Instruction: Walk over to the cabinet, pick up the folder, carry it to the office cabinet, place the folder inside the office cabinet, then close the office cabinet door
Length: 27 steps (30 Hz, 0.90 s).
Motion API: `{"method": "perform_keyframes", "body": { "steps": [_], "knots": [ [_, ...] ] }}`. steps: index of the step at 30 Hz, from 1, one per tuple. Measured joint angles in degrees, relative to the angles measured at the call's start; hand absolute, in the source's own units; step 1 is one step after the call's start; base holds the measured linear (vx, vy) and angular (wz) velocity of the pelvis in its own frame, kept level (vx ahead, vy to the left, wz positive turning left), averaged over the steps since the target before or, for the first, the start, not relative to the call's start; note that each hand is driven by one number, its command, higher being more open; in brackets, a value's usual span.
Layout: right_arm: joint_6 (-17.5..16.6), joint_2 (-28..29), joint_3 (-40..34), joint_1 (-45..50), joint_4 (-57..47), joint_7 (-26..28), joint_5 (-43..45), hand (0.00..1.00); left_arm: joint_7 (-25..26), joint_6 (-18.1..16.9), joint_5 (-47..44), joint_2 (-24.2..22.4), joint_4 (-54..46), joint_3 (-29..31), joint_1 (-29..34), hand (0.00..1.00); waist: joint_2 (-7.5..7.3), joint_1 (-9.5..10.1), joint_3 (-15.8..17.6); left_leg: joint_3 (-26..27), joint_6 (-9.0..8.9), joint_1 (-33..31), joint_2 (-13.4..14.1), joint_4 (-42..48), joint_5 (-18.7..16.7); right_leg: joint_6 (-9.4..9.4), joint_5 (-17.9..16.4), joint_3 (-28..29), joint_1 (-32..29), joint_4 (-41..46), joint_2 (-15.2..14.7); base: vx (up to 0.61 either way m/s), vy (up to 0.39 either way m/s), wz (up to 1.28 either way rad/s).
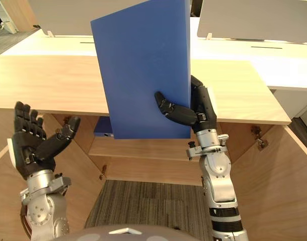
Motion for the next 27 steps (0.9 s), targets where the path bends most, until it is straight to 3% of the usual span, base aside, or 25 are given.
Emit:
{"method": "perform_keyframes", "body": {
  "steps": [9,12,15,17,21,24,27],
  "knots": [
    [0.0,0.0,0.0,0.0,-2.1,0.0,0.1,0.00,-0.7,3.8,3.8,-0.6,12.9,-0.4,2.3,1.00,-0.03,0.12,0.0,-0.4,-0.20,0.0,0.1,-0.7,0.2,0.02,-0.5,-0.6,-0.2,0.0,0.1,0.00,-0.003,0.02],
    [0.0,0.0,0.1,0.0,-2.2,-0.1,0.1,0.00,-1.2,4.6,4.3,-0.5,20.6,-0.4,2.1,1.00,-0.02,0.13,0.0,-0.4,-0.22,0.0,0.1,-0.8,0.2,0.07,-0.5,-0.6,-0.2,0.0,0.1,0.00,0.000,0.00],
    [0.0,0.6,0.8,0.0,-2.9,-0.7,0.1,0.00,-2.4,7.3,5.5,-0.2,34.5,-0.3,1.3,1.00,-0.03,0.14,0.0,-0.1,-0.37,0.3,0.2,-0.8,0.1,0.07,-0.6,-0.3,-0.3,0.0,0.1,0.00,0.001,-0.05],
    [0.0,0.9,3.2,0.0,-3.7,-1.5,0.3,0.00,-3.2,8.8,6.2,-0.1,45.5,0.2,0.8,1.00,-0.03,0.11,0.0,0.6,-0.53,0.8,0.5,-0.8,-0.2,0.07,-0.5,0.4,-0.3,0.0,0.3,-0.01,0.004,-0.14],
    [-0.1,0.7,8.9,0.0,-4.1,-1.5,0.3,0.00,-3.6,10.4,5.9,0.2,57.0,2.4,-0.7,1.00,-0.15,0.14,-0.1,1.6,-0.90,1.2,0.8,-0.4,-0.6,0.00,-0.5,1.4,-0.2,0.0,0.8,-0.02,0.000,-0.16],
    [-0.1,-1.1,16.6,0.0,-4.1,-0.2,0.3,0.00,-2.8,9.5,9.9,4.2,66.2,2.5,-4.3,1.00,0.41,0.27,-0.5,2.1,-1.04,1.6,1.5,0.0,-0.7,-0.31,-0.4,2.0,0.1,-0.1,1.3,-0.02,-0.028,-0.08],
    [-0.1,-3.1,21.5,0.0,-4.0,1.7,-0.2,0.00,-2.7,9.6,11.3,6.9,72.1,1.4,-5.4,1.00,0.03,0.22,-0.6,2.7,-1.20,1.7,1.8,0.2,-0.8,-0.75,-0.3,2.6,-0.1,-0.2,1.9,-0.03,-0.016,-0.11]
  ]
}}
